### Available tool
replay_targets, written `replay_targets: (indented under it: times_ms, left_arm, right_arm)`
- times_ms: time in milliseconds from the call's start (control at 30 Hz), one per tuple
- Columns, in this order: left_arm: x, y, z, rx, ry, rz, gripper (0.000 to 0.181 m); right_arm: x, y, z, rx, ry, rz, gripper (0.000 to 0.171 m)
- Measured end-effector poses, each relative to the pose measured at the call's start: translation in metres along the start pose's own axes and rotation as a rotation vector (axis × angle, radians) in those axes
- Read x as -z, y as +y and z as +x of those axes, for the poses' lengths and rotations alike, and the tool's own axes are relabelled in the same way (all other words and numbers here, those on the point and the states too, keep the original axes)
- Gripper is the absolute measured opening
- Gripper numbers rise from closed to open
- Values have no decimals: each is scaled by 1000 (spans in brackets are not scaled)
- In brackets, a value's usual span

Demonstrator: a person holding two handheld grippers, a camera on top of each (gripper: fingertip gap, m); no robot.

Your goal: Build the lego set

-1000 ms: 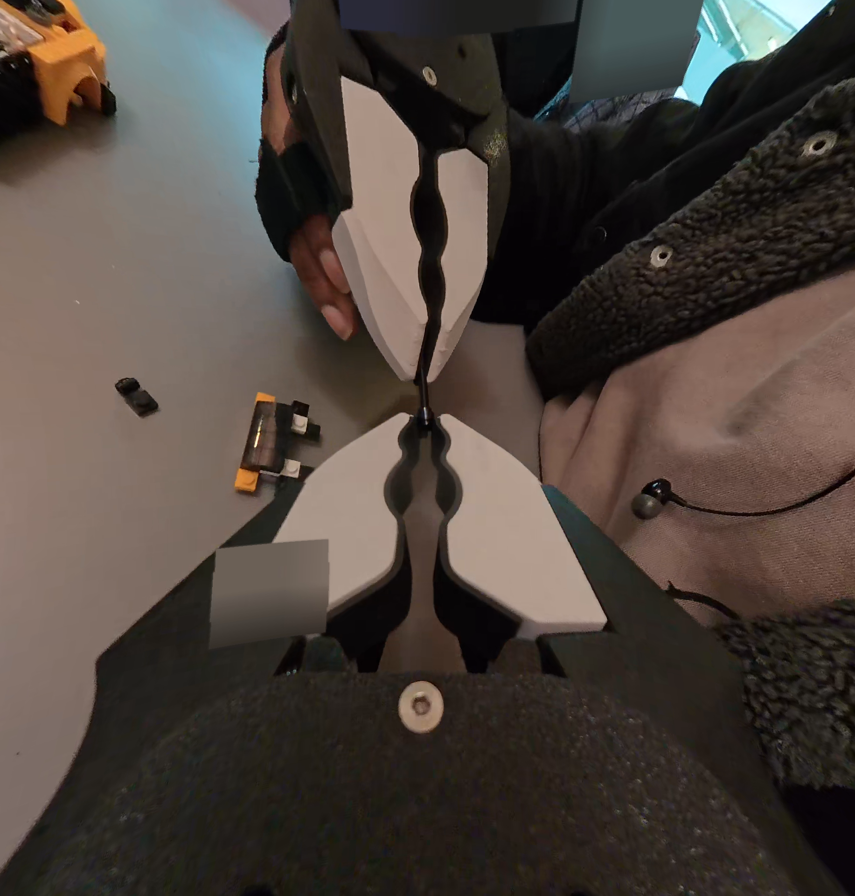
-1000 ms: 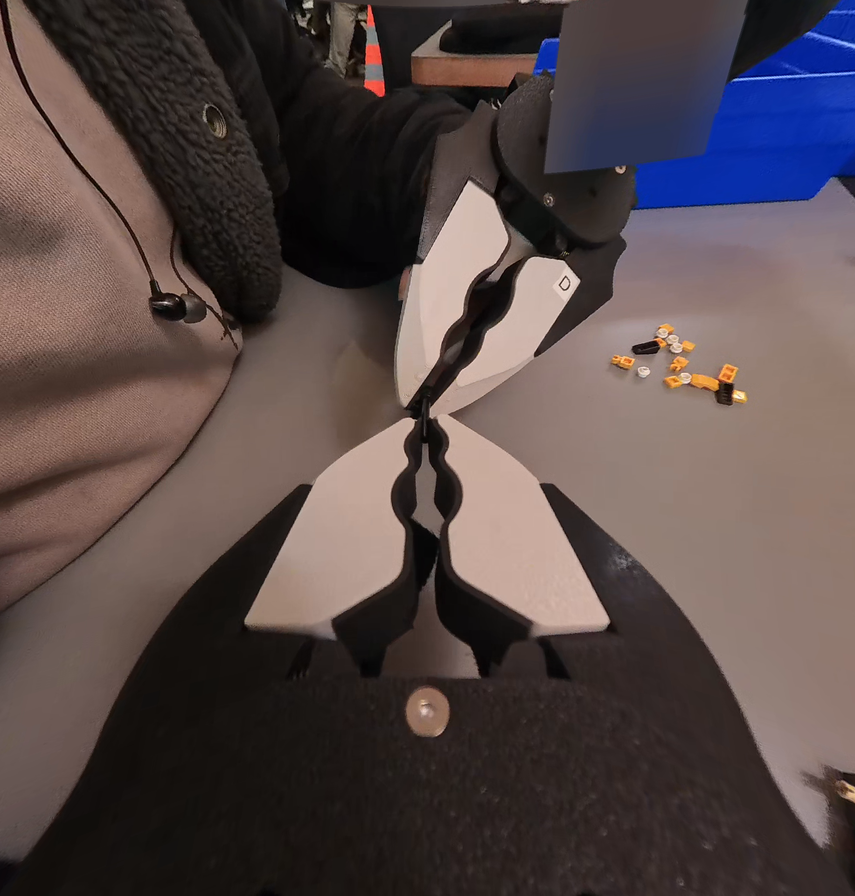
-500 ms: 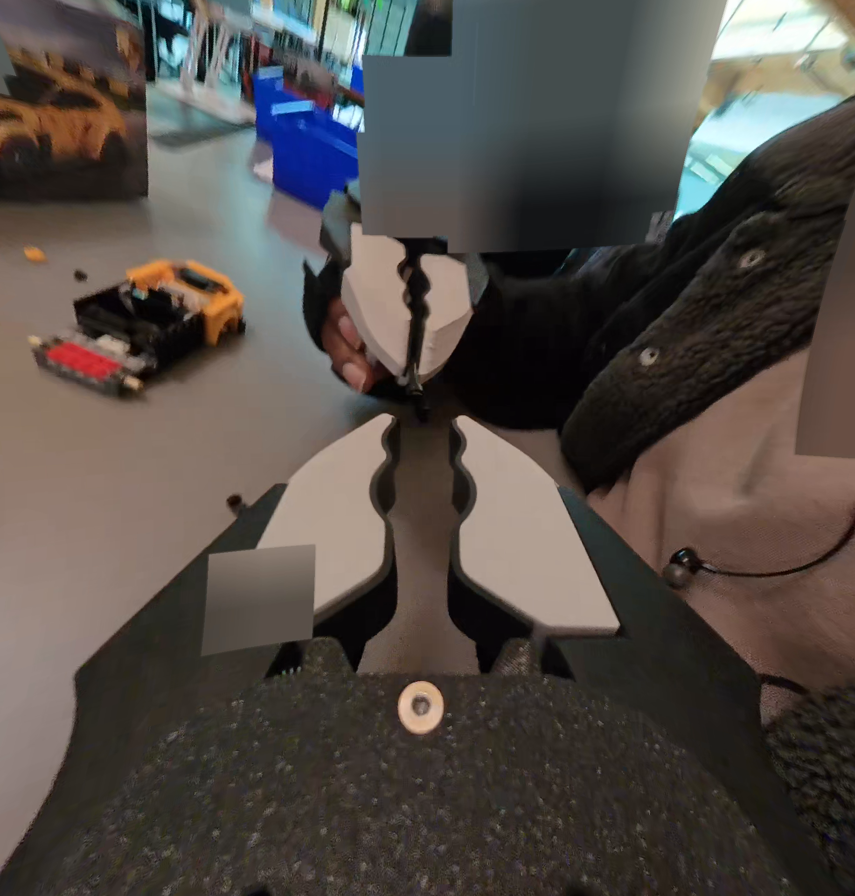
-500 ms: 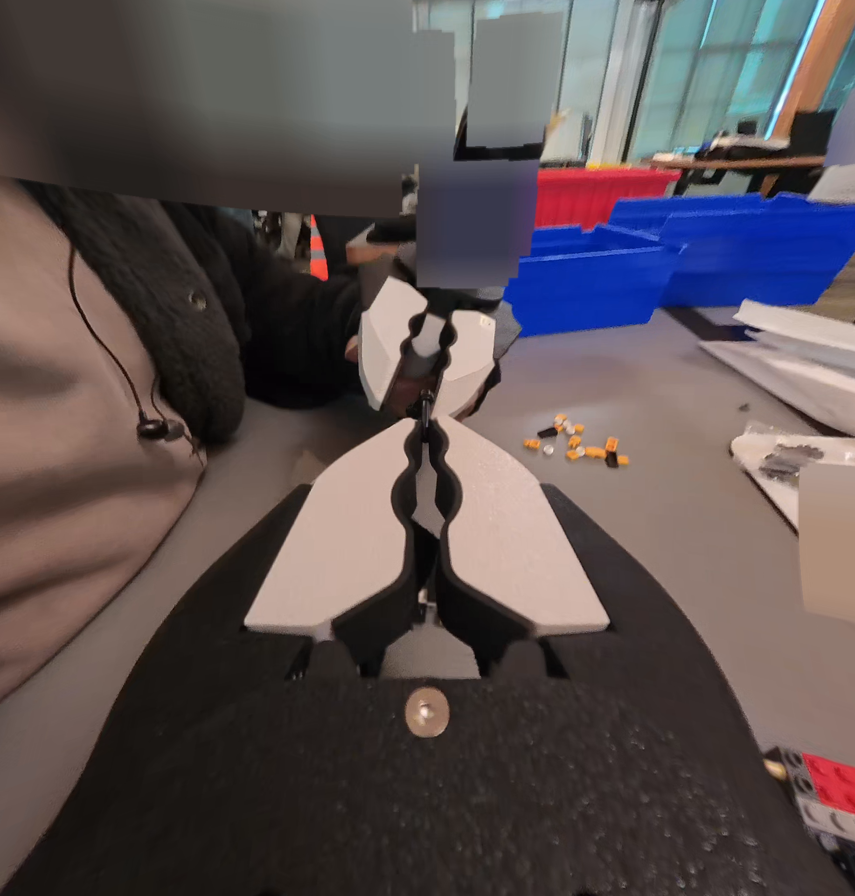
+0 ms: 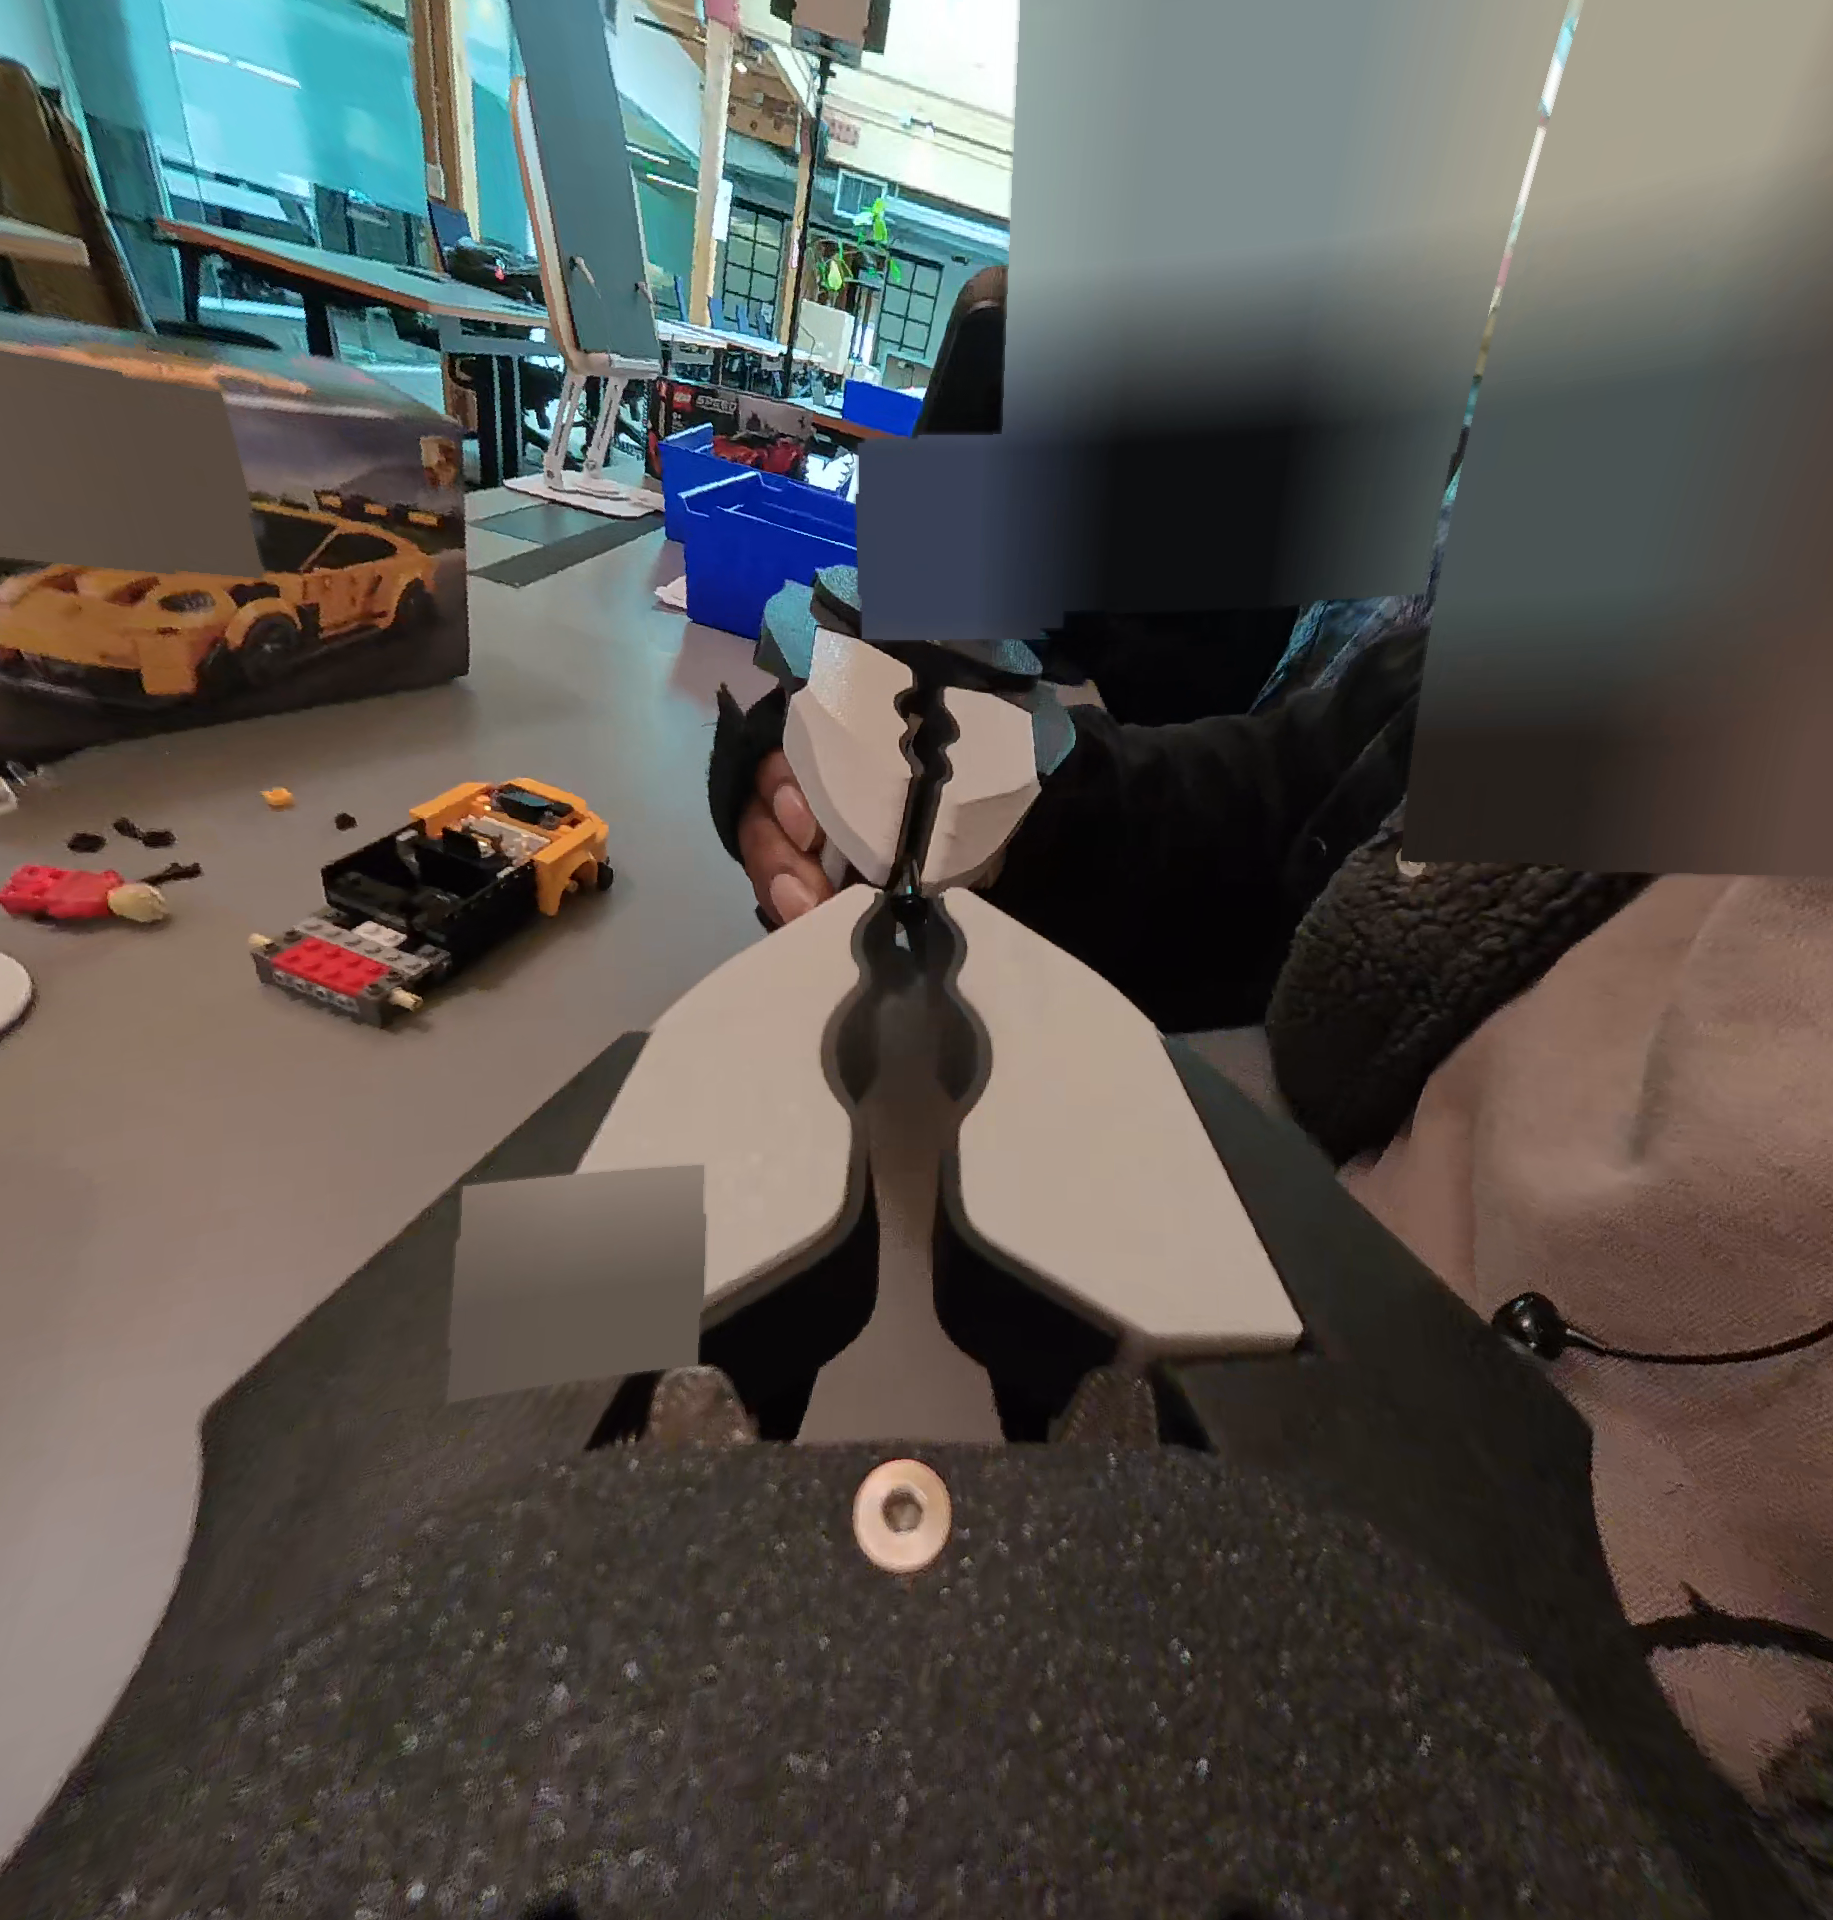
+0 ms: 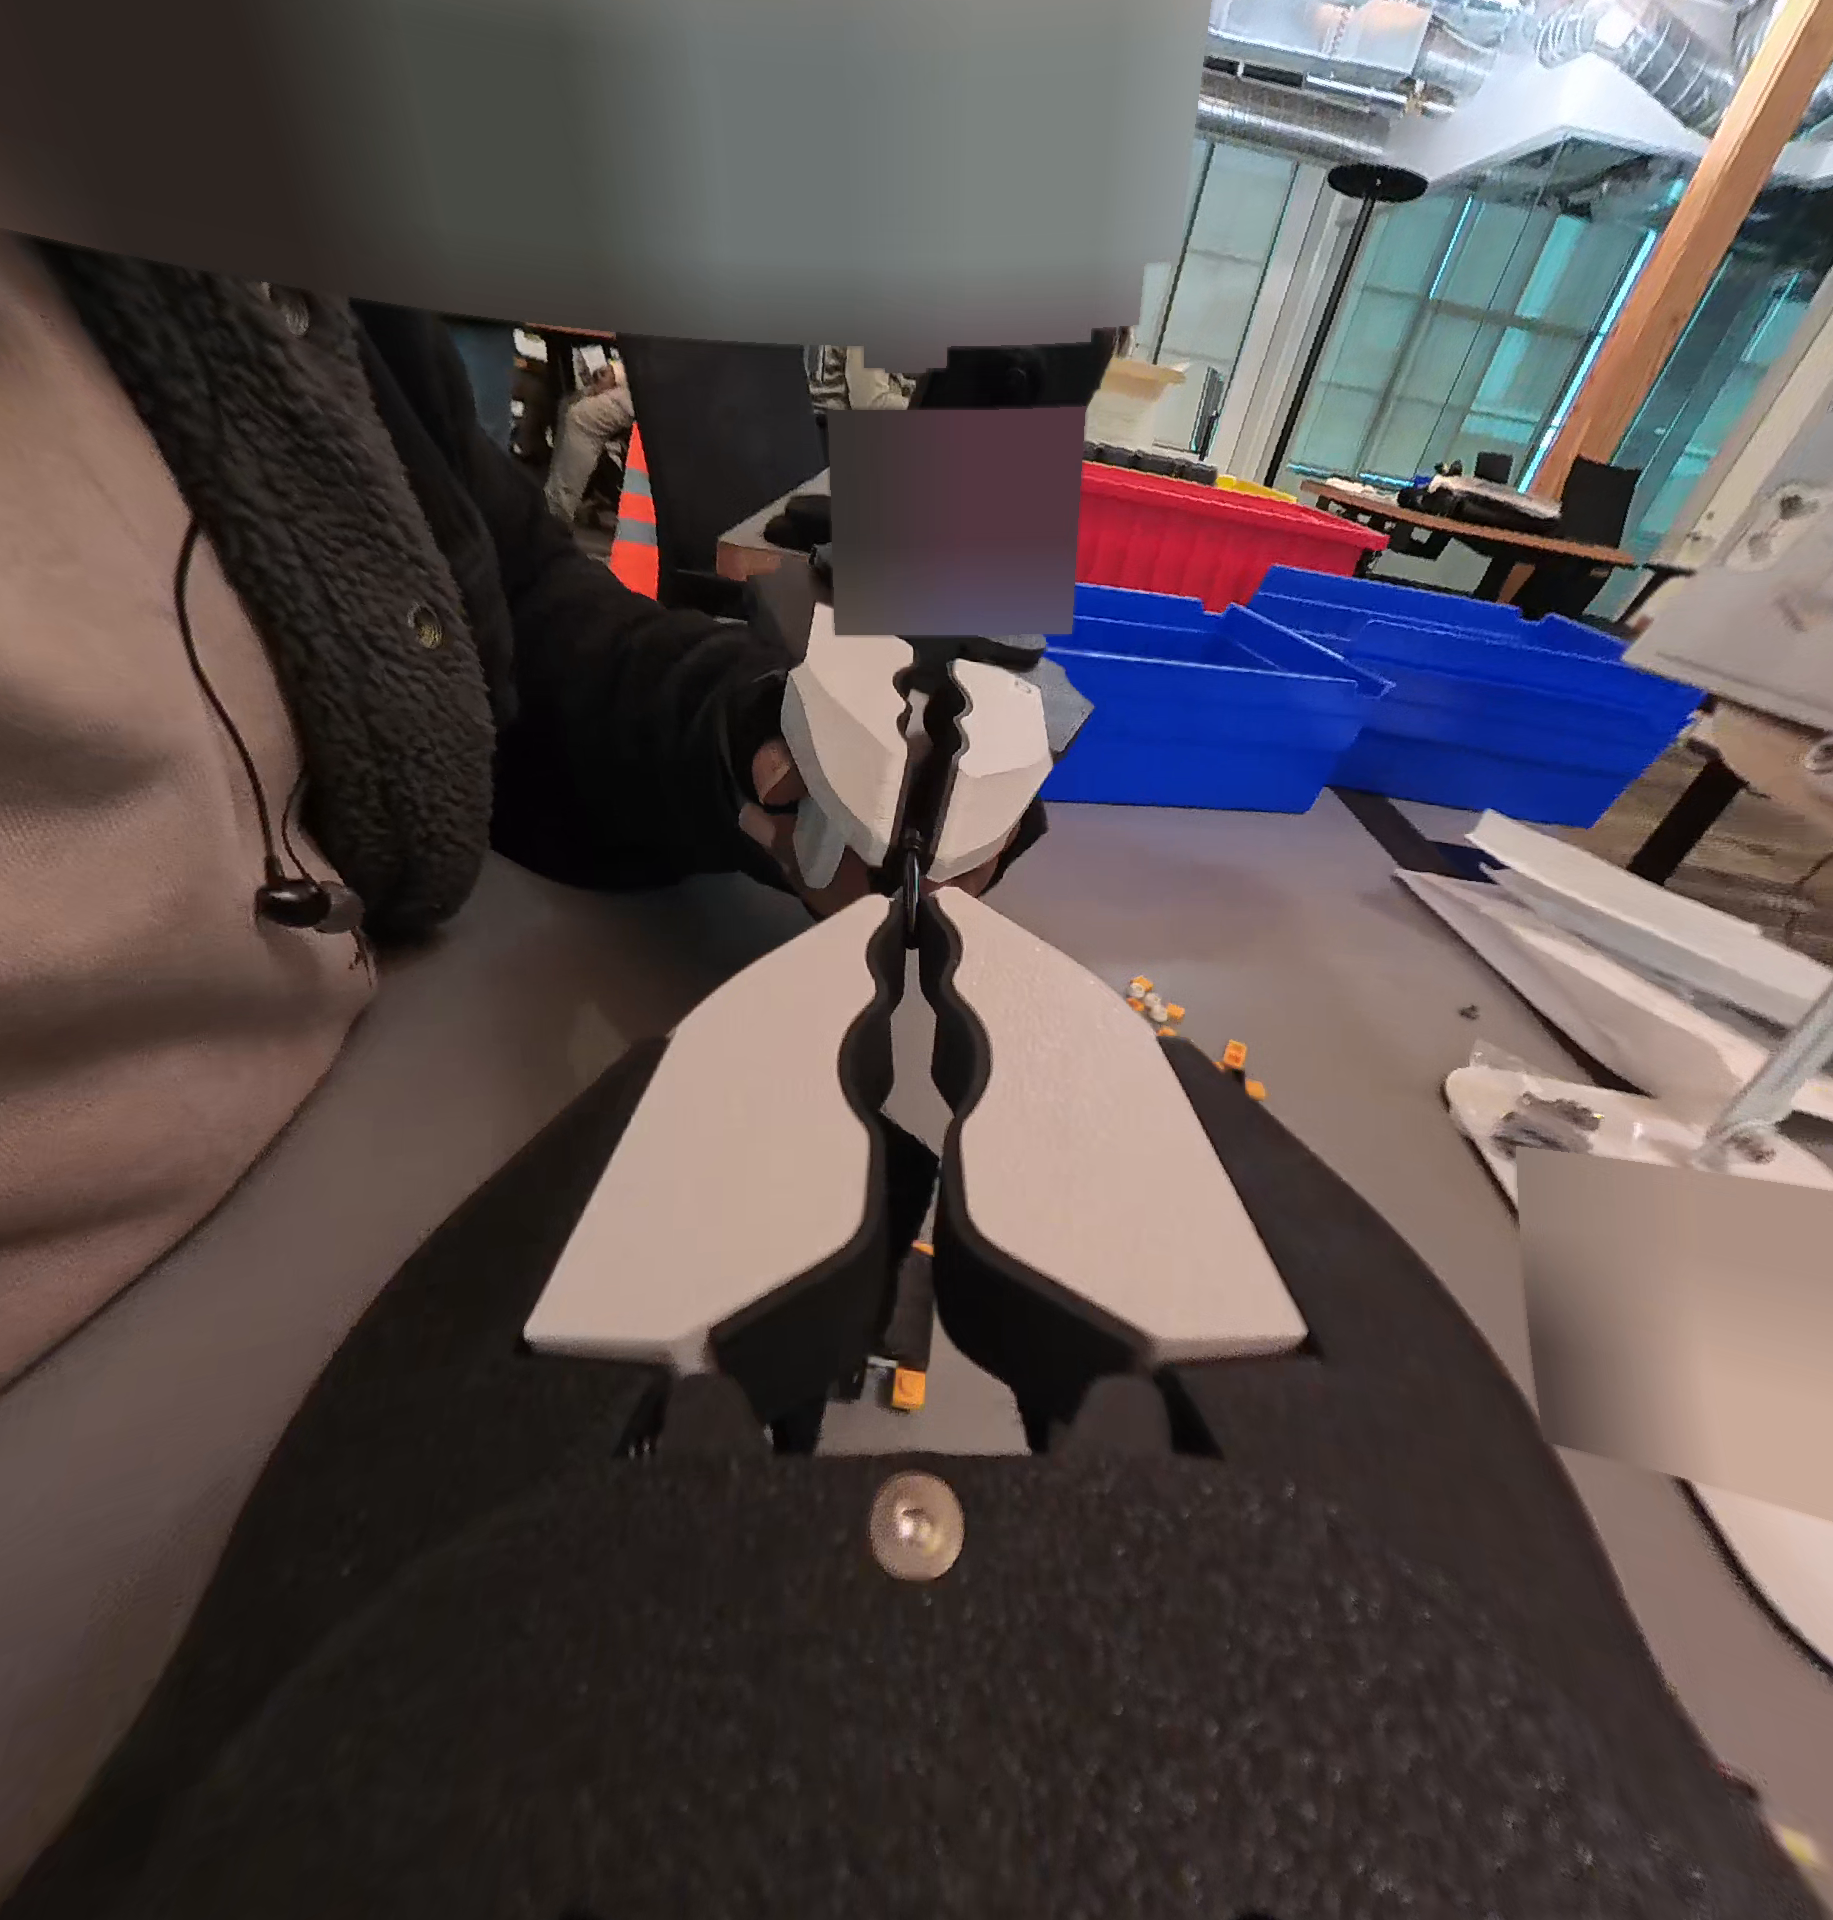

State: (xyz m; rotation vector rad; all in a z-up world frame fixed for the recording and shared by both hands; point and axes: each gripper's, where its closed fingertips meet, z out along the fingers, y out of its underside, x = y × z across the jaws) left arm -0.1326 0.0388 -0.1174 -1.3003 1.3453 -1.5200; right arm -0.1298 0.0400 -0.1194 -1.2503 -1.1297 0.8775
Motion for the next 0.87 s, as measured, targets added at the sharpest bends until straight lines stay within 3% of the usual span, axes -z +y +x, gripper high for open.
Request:
replay_targets:
  times_ms: [333,867]
  left_arm:
    - [2,4,8,-201,-21,-72,6]
    - [2,12,9,-288,-36,-138,6]
  right_arm:
    - [-2,-1,-9,120,5,-63,3]
    - [-4,5,-14,97,-24,-78,3]
